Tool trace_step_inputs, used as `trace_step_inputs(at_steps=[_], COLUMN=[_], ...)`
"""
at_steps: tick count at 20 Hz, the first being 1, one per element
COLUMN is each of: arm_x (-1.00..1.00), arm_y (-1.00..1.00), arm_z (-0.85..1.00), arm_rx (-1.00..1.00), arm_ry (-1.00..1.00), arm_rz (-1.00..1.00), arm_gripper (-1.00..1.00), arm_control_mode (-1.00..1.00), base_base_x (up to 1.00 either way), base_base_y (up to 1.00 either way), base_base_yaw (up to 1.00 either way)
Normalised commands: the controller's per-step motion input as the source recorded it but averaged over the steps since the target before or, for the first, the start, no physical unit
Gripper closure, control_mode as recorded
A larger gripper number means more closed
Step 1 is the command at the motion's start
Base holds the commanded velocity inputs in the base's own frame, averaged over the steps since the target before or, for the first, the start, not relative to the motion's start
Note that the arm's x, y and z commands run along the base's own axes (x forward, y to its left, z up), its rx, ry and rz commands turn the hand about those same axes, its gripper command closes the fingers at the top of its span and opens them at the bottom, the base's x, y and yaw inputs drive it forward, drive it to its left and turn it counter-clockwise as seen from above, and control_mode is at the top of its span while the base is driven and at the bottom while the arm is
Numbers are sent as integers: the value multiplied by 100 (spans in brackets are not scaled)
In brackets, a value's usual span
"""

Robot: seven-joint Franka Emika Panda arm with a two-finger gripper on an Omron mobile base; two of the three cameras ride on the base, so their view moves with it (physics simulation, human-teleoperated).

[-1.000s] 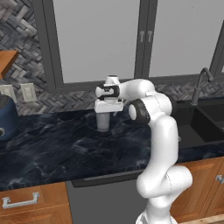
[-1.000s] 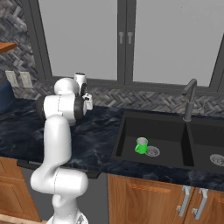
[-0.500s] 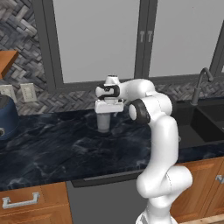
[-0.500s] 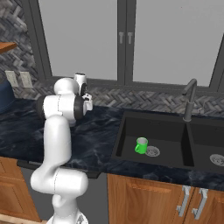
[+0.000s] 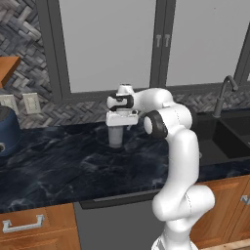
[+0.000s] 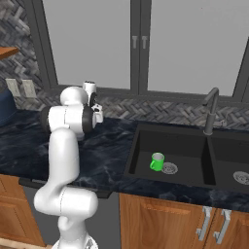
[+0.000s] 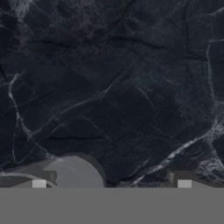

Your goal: Place the mug in the left basin and the glass cup in the right basin of the sink.

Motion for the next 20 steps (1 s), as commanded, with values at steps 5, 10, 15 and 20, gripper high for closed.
trace_step_inputs(at_steps=[5,10,15,20], arm_x=[-8,-3,0,0], arm_y=[0,0,0,0], arm_z=[-14,-6,0,0], arm_rx=[0,0,0,0], arm_ry=[0,0,0,0], arm_rz=[0,0,0,0], arm_gripper=[-100,100,100,100], arm_control_mode=[-100,-100,-100,-100], base_base_x=[0,0,0,0], base_base_y=[0,0,0,0], base_base_yaw=[0,0,0,0])
